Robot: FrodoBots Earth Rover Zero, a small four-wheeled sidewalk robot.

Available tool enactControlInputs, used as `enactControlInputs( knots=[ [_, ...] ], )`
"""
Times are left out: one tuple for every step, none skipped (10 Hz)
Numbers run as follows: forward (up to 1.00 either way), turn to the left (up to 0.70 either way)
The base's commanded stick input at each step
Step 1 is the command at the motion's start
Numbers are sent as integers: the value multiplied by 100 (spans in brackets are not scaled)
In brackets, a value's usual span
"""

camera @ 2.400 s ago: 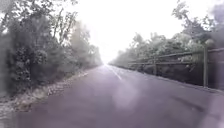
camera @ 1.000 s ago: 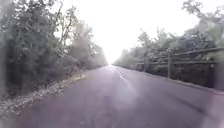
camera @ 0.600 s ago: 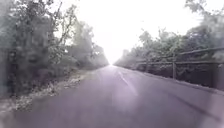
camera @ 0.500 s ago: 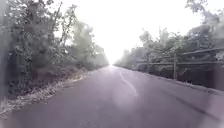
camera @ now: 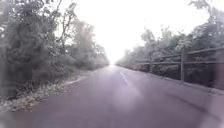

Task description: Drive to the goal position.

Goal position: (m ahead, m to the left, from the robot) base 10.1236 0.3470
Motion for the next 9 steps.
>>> enactControlInputs(
  knots=[
    [0, 0],
    [0, 0],
    [0, 0],
    [0, 0],
    [0, 0],
    [45, 0],
    [100, 0],
    [100, 0],
    [100, 0]
  ],
)
